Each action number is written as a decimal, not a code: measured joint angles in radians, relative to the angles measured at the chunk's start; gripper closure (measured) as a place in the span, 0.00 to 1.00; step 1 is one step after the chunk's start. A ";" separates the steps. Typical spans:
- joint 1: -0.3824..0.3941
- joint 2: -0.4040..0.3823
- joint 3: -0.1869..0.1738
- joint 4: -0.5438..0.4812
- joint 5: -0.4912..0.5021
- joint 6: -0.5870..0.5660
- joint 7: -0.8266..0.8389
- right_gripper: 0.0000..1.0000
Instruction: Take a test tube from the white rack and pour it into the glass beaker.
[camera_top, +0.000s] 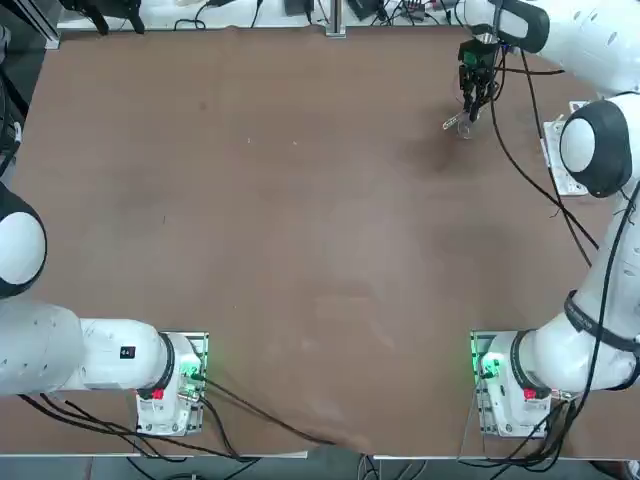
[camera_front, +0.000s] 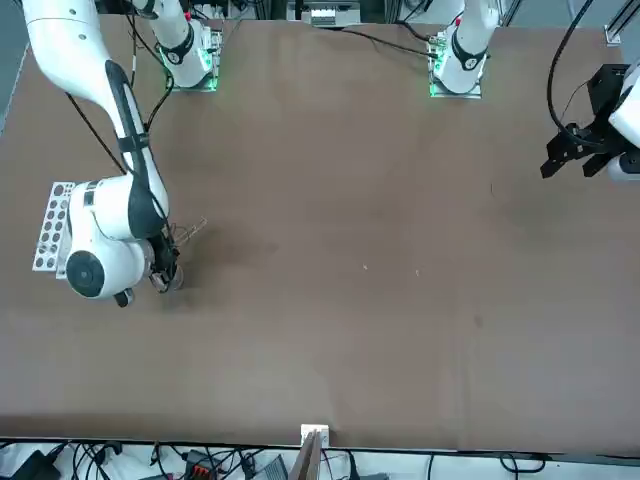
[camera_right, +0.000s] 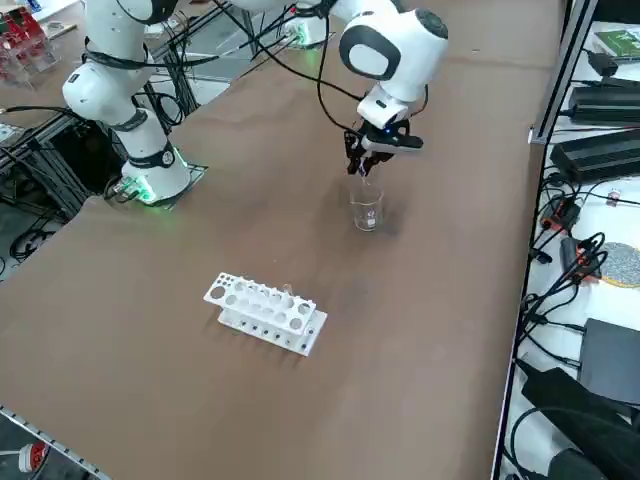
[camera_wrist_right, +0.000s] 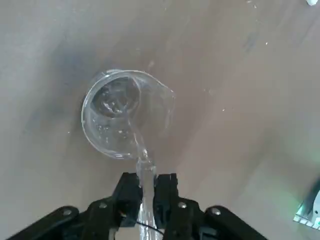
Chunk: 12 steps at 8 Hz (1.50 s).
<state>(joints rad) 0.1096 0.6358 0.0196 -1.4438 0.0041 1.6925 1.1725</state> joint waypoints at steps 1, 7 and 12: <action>-0.004 0.003 0.000 0.000 0.005 0.000 -0.011 0.82; -0.048 0.006 -0.002 -0.001 0.106 0.001 -0.093 0.82; -0.058 0.007 -0.002 -0.001 0.115 0.001 -0.095 0.82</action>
<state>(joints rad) 0.0519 0.6423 0.0179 -1.4447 0.1187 1.6931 1.0770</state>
